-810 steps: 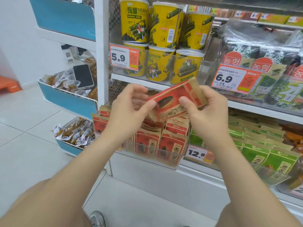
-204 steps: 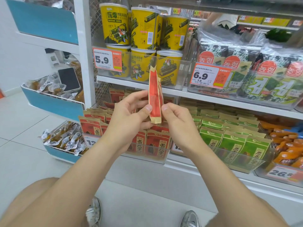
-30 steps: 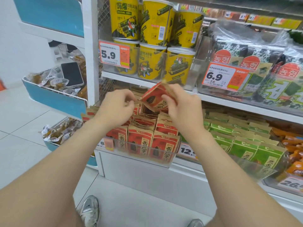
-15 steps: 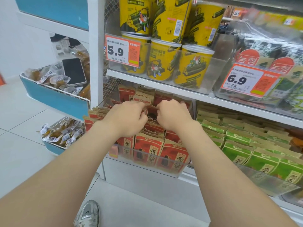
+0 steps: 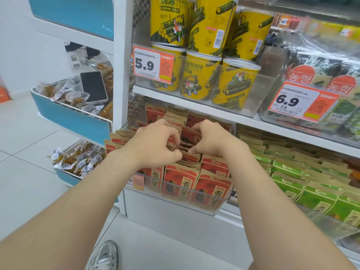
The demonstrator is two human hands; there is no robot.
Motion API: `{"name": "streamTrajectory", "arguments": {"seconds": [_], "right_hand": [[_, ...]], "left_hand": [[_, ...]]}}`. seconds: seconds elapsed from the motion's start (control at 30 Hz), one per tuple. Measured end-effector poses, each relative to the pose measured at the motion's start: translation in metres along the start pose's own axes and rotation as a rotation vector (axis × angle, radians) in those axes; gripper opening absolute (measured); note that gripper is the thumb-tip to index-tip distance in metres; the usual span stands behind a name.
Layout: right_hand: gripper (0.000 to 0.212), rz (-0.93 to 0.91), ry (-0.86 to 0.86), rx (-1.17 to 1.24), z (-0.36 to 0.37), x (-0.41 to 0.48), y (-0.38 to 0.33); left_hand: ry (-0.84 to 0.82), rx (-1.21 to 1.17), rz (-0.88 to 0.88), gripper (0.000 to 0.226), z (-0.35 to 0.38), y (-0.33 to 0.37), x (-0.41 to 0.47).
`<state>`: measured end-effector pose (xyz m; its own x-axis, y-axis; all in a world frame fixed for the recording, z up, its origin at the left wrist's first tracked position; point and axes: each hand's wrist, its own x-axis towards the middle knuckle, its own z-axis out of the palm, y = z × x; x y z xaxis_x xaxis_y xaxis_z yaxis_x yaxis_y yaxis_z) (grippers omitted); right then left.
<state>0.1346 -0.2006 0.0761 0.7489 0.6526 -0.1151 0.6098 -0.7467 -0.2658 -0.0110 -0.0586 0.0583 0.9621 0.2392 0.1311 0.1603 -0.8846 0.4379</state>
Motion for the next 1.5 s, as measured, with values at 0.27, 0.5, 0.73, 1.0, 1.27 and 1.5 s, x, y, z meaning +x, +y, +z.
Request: {"name": "streamTrajectory", "arguments": {"seconds": [0.27, 0.5, 0.73, 1.0, 1.27, 1.5], "right_hand": [[0.039, 0.03, 0.117, -0.246, 0.017, 0.011, -0.014], [0.042, 0.107, 0.222, -0.272, 0.021, 0.022, -0.013], [0.017, 0.096, 0.167, -0.222, 0.01, 0.009, -0.02], [0.024, 0.028, 0.101, -0.104, 0.018, 0.001, -0.03], [0.051, 0.005, -0.027, -0.062, 0.019, 0.001, -0.035], [0.044, 0.124, 0.193, -0.033, 0.018, 0.022, -0.031]], "left_hand": [[0.01, 0.016, -0.164, 0.019, 0.008, 0.014, 0.006], [0.051, 0.036, -0.234, 0.026, 0.01, 0.021, 0.015], [0.168, 0.099, -0.182, 0.027, 0.018, 0.018, 0.015], [0.12, 0.123, -0.167, 0.025, 0.019, 0.015, 0.013], [0.124, 0.078, -0.122, 0.021, 0.02, 0.005, 0.013], [0.113, 0.093, -0.079, 0.039, 0.011, -0.002, 0.005]]}}
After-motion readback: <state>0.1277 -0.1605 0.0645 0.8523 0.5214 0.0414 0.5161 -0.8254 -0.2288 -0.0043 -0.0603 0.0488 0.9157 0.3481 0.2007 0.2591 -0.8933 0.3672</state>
